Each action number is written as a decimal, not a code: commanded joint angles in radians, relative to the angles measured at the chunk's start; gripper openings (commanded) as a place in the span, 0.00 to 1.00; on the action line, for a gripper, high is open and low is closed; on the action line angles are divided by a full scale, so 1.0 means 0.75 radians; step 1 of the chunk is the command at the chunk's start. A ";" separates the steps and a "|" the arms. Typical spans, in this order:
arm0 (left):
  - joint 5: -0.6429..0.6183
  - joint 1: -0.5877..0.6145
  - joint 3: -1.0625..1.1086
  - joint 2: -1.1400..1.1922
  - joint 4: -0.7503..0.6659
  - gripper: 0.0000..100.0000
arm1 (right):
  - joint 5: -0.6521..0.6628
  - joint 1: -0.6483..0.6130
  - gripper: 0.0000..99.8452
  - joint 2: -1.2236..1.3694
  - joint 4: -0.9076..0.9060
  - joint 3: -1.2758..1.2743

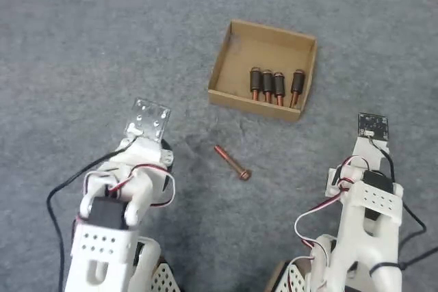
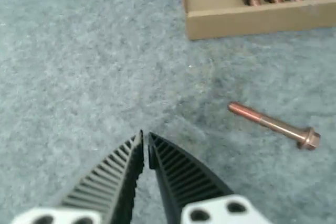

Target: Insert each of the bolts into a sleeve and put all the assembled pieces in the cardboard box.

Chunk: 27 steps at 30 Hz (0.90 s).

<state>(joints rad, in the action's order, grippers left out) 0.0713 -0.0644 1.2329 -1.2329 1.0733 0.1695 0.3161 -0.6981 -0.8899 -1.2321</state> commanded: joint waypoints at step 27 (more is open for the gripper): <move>-0.243 -0.696 -0.398 1.332 -0.428 0.01 | -0.006 0.005 0.01 -0.054 0.024 0.008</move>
<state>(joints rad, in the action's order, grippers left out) -0.0959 -0.5738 1.0226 -0.2616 0.7772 0.1695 0.3161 -0.6981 -0.8899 -1.2321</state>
